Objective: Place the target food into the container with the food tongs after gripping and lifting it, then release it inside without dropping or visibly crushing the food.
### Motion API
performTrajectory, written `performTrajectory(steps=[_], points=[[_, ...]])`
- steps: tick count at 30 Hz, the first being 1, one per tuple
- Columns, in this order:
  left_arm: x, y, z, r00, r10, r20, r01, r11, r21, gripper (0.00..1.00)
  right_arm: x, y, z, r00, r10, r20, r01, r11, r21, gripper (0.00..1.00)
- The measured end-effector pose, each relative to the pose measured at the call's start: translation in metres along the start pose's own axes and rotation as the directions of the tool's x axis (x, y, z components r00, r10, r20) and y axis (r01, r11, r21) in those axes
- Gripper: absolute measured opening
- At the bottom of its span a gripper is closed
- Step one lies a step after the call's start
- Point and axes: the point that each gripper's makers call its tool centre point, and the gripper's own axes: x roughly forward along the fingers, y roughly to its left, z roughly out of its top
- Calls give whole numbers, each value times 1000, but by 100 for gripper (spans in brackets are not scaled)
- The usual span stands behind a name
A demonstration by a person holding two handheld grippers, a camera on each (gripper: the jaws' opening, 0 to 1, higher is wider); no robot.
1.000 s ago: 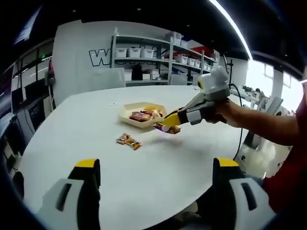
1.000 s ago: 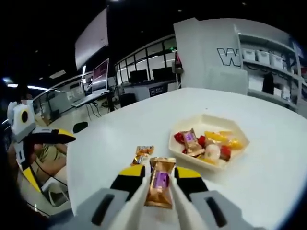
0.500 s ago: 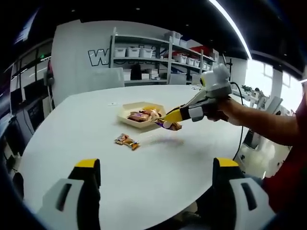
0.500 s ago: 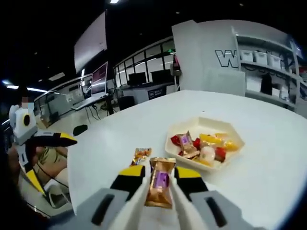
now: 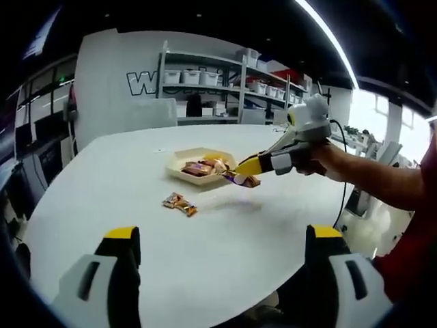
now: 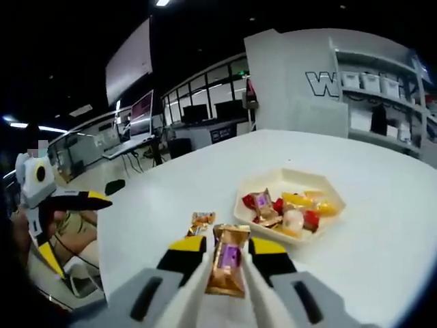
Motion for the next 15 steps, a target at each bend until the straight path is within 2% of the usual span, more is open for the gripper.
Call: performTrajectory(steps=[8,15], points=[[1,2,1,1000,12,1,-12,1000,1,97,0,1,0,1000,4,-4,-5,1000,-5,18],[2,3,-6,1000,14,-17,-14,1000,1,97,1,2,1,1000,9,-7,-9,1000,-1,18]])
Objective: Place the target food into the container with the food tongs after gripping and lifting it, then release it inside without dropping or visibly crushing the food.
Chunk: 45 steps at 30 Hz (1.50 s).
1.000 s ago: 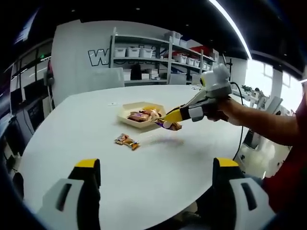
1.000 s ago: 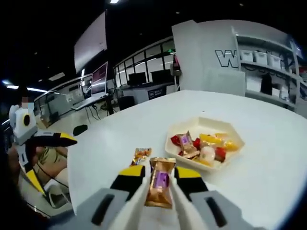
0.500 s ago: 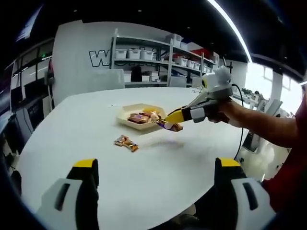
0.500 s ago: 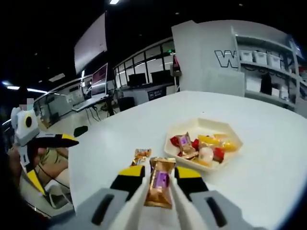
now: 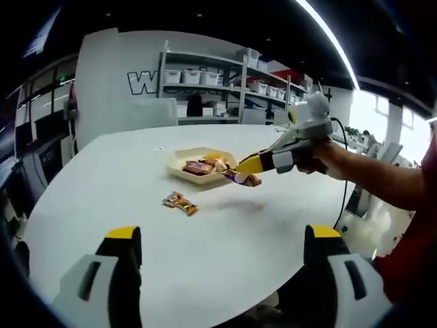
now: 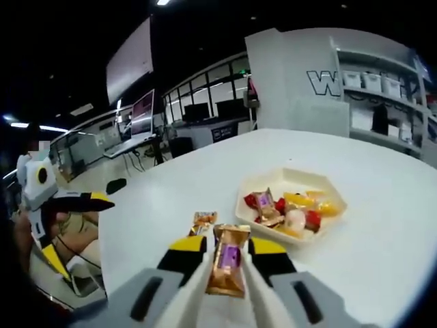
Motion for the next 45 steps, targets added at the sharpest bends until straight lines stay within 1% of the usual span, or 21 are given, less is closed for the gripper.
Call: performTrajectory(steps=[7,22,33,45], points=[[1,0,-2,1000,-3,-10,3,1000,1,97,0,-2,5,1000,-3,8,3,1000,1,18],[2,-1,0,1000,-9,-9,9,1000,-3,96,1,-13,11,1000,-22,14,22,1000,-5,18],[5,-3,0,1000,-16,-11,16,1000,3,96,-2,-29,22,998,-47,31,47,999,0,18],[5,-1,1,1000,-15,-11,15,1000,3,96,-1,-40,31,997,-66,38,66,998,-4,18]])
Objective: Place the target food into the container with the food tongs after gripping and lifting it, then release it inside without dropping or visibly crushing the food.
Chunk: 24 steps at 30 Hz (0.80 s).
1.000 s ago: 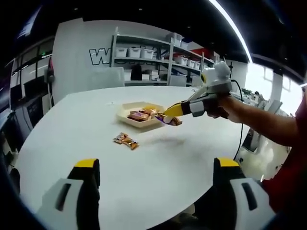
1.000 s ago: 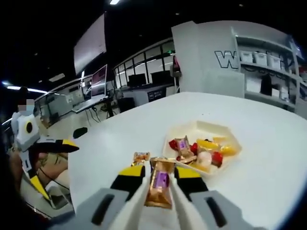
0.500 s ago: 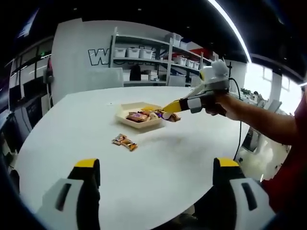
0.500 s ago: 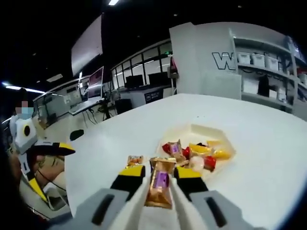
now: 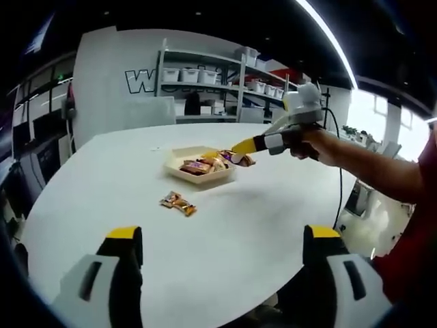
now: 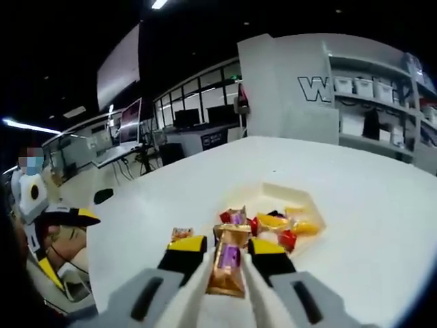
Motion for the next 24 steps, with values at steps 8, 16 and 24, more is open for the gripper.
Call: performTrajectory(steps=[8,16,24], points=[[-1,1,1,1000,1,5,-1,1000,2,96,4,-11,11,1000,-17,9,17,1000,-5,18],[-1,3,2,1000,2,6,-2,1000,4,96,11,-20,18,1000,-27,8,27,1000,-5,18],[-2,6,2,1000,6,9,-6,1000,5,95,18,-29,25,999,-44,10,44,999,-15,18]])
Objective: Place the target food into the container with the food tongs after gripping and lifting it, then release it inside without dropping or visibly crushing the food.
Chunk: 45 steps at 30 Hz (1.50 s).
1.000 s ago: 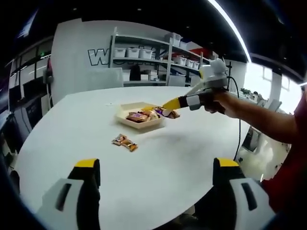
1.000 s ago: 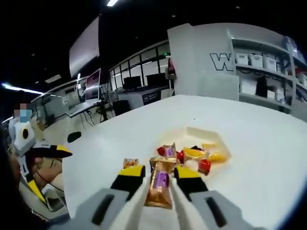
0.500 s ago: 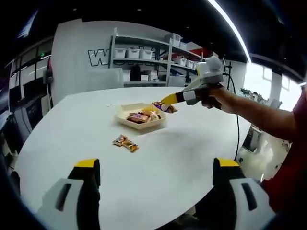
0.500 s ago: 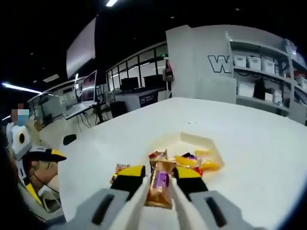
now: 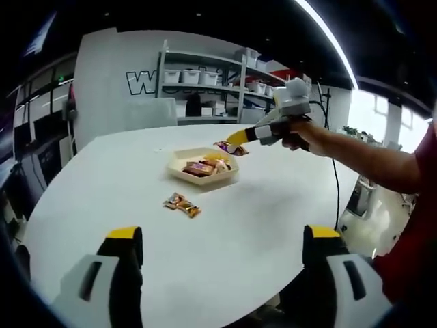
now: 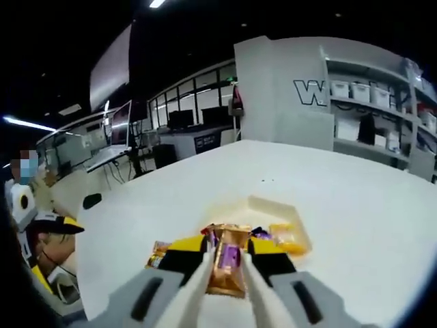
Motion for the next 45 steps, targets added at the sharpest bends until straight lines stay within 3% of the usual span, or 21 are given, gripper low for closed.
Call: performTrajectory(steps=[22,26,28,31,45], points=[[0,3,2,1000,8,-1,-8,1000,2,95,20,-32,20,997,-69,29,69,998,-1,18],[-1,6,2,1000,13,-1,-13,1000,1,95,25,-40,30,992,-99,81,107,990,-95,23],[-1,7,2,1000,15,0,-15,1000,0,95,27,-41,26,994,-99,54,103,992,-67,24],[-2,8,2,1000,18,0,-18,1000,1,95,24,-43,30,991,-107,84,112,992,-52,24],[-2,6,1,1000,13,3,-13,1000,0,95,11,-39,31,990,-103,100,104,995,2,24]])
